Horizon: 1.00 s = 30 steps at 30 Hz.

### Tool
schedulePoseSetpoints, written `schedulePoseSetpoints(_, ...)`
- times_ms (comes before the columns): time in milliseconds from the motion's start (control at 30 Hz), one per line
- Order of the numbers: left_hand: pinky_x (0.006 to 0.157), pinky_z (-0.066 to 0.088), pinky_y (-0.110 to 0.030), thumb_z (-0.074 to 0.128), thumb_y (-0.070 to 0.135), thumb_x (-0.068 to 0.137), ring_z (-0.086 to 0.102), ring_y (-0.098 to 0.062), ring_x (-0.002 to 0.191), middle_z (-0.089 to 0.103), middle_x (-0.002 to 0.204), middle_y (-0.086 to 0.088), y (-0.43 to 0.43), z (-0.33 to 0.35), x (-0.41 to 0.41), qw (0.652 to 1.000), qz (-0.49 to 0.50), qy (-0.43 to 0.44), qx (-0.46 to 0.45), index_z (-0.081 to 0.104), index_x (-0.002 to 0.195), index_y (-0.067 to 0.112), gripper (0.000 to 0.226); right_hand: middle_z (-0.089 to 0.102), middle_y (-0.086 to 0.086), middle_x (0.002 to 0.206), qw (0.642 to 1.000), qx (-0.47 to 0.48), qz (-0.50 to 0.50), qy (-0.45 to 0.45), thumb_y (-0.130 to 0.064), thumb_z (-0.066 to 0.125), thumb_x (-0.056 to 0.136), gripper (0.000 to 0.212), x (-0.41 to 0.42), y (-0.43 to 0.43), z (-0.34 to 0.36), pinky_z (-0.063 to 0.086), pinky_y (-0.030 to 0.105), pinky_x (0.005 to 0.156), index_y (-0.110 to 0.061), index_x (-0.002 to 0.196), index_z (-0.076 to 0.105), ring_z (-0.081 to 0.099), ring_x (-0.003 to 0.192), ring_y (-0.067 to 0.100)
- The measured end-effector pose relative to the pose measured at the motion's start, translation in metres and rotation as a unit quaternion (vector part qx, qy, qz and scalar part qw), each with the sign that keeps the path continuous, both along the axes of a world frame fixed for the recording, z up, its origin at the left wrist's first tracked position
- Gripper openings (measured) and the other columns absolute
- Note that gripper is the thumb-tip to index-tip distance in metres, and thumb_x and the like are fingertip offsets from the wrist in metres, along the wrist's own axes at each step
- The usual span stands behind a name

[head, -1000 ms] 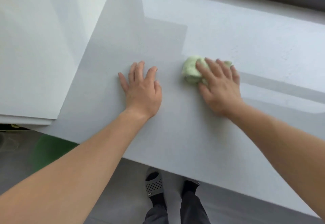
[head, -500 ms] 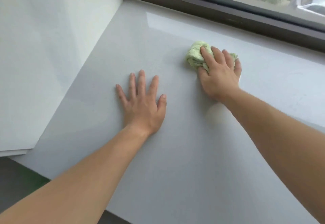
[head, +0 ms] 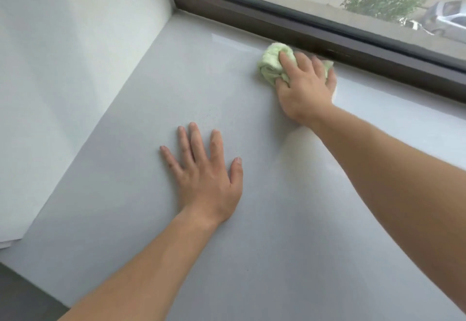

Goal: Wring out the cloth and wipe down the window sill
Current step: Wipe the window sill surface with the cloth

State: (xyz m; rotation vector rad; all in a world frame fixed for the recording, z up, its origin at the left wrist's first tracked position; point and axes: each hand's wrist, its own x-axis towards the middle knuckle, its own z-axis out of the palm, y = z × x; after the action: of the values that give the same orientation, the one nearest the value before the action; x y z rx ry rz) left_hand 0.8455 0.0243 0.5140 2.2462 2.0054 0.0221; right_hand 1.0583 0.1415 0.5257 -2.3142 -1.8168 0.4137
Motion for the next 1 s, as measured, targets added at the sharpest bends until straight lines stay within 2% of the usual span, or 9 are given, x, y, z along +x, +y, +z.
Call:
schedulePoseSetpoints(167, 0.114, 0.003, -0.07, 0.025, 0.056, 0.091, 0.003, -0.04, 0.151, 0.014, 0.161, -0.026, 0.002, -0.001, 0.001, 1.0, 0.004, 0.011, 0.005, 0.029, 0.152, 0.018, 0.072, 0.026, -0.006, 0.159, 0.982, 0.031, 0.186, -0.025, -0.043, 0.036, 0.097, 0.055, 0.006, 0.016, -0.001, 0.004, 0.054, 0.119, -0.04, 0.15, 0.026, 0.015, 0.148, 0.027)
schedulePoseSetpoints(233, 0.114, 0.002, -0.07, 0.024, 0.057, 0.091, 0.002, -0.04, 0.151, 0.012, 0.162, -0.025, 0.001, -0.001, 0.001, 1.0, 0.0, 0.009, 0.0, 0.026, 0.154, 0.023, 0.071, 0.029, -0.007, 0.158, 0.98, 0.035, 0.196, -0.017, -0.041, 0.04, 0.097, 0.054, 0.033, 0.012, 0.001, 0.007, 0.051, 0.119, -0.04, 0.149, 0.03, 0.019, 0.146, 0.024)
schedulePoseSetpoints(367, 0.114, 0.002, -0.07, 0.021, 0.057, 0.092, -0.001, -0.039, 0.151, 0.009, 0.162, -0.025, 0.001, 0.0, 0.001, 1.0, -0.001, 0.018, -0.008, 0.021, 0.156, 0.027, 0.071, 0.029, -0.006, 0.158, 0.994, 0.037, 0.1, -0.019, -0.045, 0.037, 0.094, 0.055, 0.08, -0.034, 0.001, 0.01, 0.048, 0.117, -0.039, 0.149, 0.032, 0.021, 0.145, 0.024)
schedulePoseSetpoints(500, 0.114, 0.001, -0.07, 0.021, 0.058, 0.091, -0.003, -0.039, 0.151, 0.007, 0.163, -0.024, 0.001, 0.001, 0.002, 1.0, 0.003, 0.023, -0.013, 0.02, 0.156, 0.027, 0.071, 0.027, -0.004, 0.159, 0.999, 0.021, -0.042, -0.018, -0.049, 0.034, 0.091, 0.058, 0.048, -0.097, 0.002, 0.009, 0.05, 0.118, -0.039, 0.148, 0.03, 0.018, 0.147, 0.027)
schedulePoseSetpoints(667, 0.115, -0.001, -0.069, 0.018, 0.059, 0.09, -0.006, -0.037, 0.151, 0.004, 0.163, -0.023, 0.001, 0.001, 0.002, 0.999, 0.008, 0.025, -0.022, 0.017, 0.156, 0.028, 0.072, 0.026, -0.006, 0.16, 0.99, 0.002, 0.136, -0.028, -0.051, 0.033, 0.091, 0.059, 0.037, -0.123, 0.002, 0.008, 0.051, 0.119, -0.043, 0.15, 0.027, 0.017, 0.148, 0.026)
schedulePoseSetpoints(767, 0.115, -0.003, -0.068, 0.017, 0.059, 0.09, -0.008, -0.035, 0.151, 0.001, 0.164, -0.022, 0.001, 0.002, 0.003, 0.999, 0.01, 0.025, -0.026, 0.014, 0.156, 0.03, 0.073, 0.029, -0.004, 0.158, 0.999, 0.018, 0.005, -0.027, -0.049, 0.036, 0.091, 0.057, 0.079, -0.079, -0.001, 0.01, 0.053, 0.118, -0.042, 0.147, 0.029, 0.02, 0.146, 0.027)
schedulePoseSetpoints(867, 0.115, -0.003, -0.068, 0.017, 0.059, 0.089, -0.008, -0.035, 0.151, 0.001, 0.163, -0.022, 0.002, 0.001, 0.002, 0.999, 0.013, 0.024, -0.025, 0.015, 0.156, 0.03, 0.072, 0.024, -0.004, 0.16, 0.994, 0.021, -0.104, -0.003, -0.047, 0.036, 0.095, 0.055, 0.062, -0.077, -0.001, 0.004, 0.054, 0.119, -0.042, 0.148, 0.025, 0.014, 0.148, 0.028)
schedulePoseSetpoints(933, 0.115, -0.003, -0.068, 0.018, 0.059, 0.089, -0.006, -0.035, 0.151, 0.003, 0.163, -0.022, 0.002, 0.001, 0.002, 0.999, 0.013, 0.02, -0.022, 0.016, 0.155, 0.03, 0.072, 0.023, -0.004, 0.161, 0.999, 0.027, -0.041, -0.011, -0.045, 0.036, 0.095, 0.056, 0.03, -0.115, 0.0, 0.003, 0.053, 0.119, -0.042, 0.15, 0.025, 0.013, 0.149, 0.028)
schedulePoseSetpoints(1000, 0.115, -0.002, -0.068, 0.018, 0.059, 0.089, -0.006, -0.035, 0.151, 0.003, 0.163, -0.022, 0.002, 0.002, 0.002, 1.0, 0.013, 0.017, -0.02, 0.017, 0.155, 0.03, 0.071, 0.025, -0.006, 0.16, 0.995, 0.028, 0.089, -0.021, -0.045, 0.038, 0.094, 0.057, 0.011, -0.164, 0.001, 0.006, 0.052, 0.119, -0.042, 0.15, 0.027, 0.016, 0.149, 0.027)
